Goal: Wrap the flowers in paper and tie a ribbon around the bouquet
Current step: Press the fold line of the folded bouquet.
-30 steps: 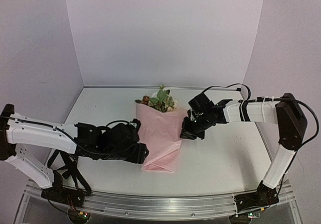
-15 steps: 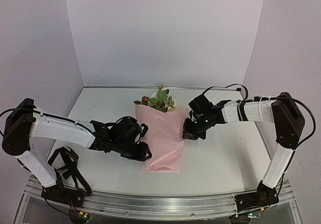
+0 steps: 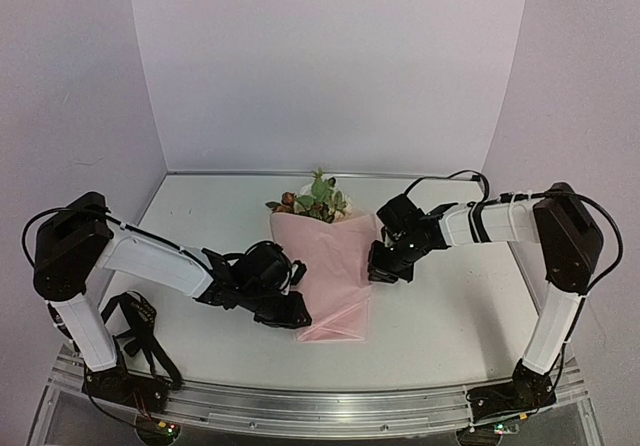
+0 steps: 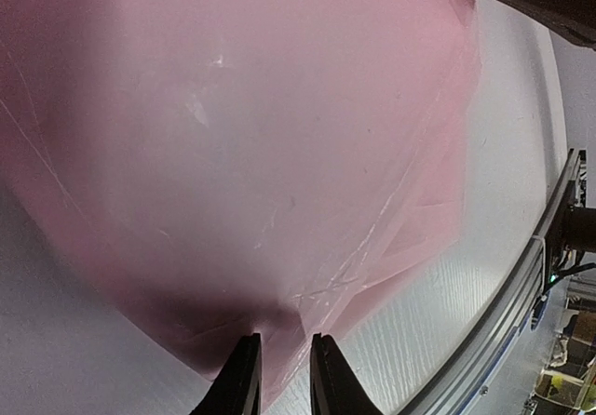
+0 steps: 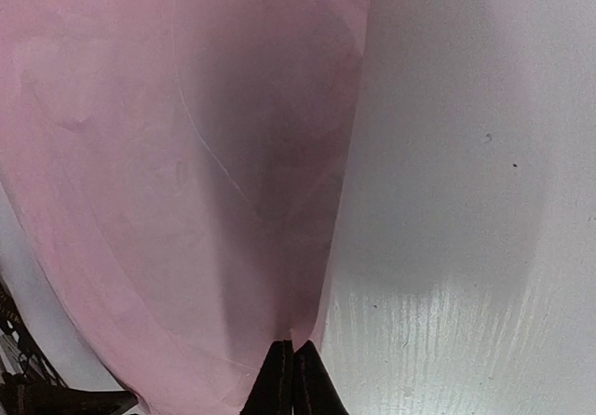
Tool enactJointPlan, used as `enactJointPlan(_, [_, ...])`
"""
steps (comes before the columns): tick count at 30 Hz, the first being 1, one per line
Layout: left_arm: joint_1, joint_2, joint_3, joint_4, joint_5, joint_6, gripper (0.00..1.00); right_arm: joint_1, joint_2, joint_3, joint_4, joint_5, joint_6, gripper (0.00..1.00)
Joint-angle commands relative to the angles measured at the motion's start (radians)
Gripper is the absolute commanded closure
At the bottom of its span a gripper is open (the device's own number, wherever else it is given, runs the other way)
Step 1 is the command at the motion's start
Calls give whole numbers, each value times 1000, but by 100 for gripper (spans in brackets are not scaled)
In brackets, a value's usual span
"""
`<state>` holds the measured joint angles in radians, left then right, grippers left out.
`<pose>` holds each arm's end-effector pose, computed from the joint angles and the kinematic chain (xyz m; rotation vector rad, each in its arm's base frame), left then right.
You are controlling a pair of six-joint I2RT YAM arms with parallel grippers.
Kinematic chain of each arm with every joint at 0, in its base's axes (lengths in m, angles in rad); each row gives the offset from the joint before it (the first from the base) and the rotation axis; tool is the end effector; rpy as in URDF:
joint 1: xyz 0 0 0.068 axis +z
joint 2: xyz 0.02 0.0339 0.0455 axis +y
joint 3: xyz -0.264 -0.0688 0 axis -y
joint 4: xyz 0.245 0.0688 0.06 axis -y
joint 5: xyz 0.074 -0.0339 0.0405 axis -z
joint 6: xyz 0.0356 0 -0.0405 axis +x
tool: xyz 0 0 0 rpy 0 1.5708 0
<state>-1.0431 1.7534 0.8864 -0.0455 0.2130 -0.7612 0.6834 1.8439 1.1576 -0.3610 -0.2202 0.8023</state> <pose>0.1641 -0.2965 0.1391 0.4856 2.7077 -0.9190 0.2844 0.2416 0.1647 0.0839 2.8093 0.7378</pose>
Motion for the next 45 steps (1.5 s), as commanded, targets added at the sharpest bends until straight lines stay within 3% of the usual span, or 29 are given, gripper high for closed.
enactJointPlan(1, [5,18,-12,41,57,-25,81,-10,4,-11,-6,34,-26,100])
enactJointPlan(7, [5,58,-21,66,87,-30,82,-10,-12,12,-17,-3,-33,100])
enactJointPlan(10, [5,60,-18,59,88,-31,83,-9,-49,11,-42,-8,-43,93])
enactJointPlan(17, [5,65,-10,52,90,-27,82,22,-205,-29,-100,27,-90,66])
enactJointPlan(20, [5,60,-14,52,88,-30,83,61,-263,-42,-115,38,-117,62])
enactJointPlan(26, [5,51,-13,52,83,-29,83,162,-195,-46,-23,-53,-118,79])
enactJointPlan(31, [5,51,-6,52,83,-22,83,176,-99,-70,156,-141,-67,86])
enactJointPlan(45, [16,27,10,12,97,-15,82,219,-6,-168,304,-116,9,90])
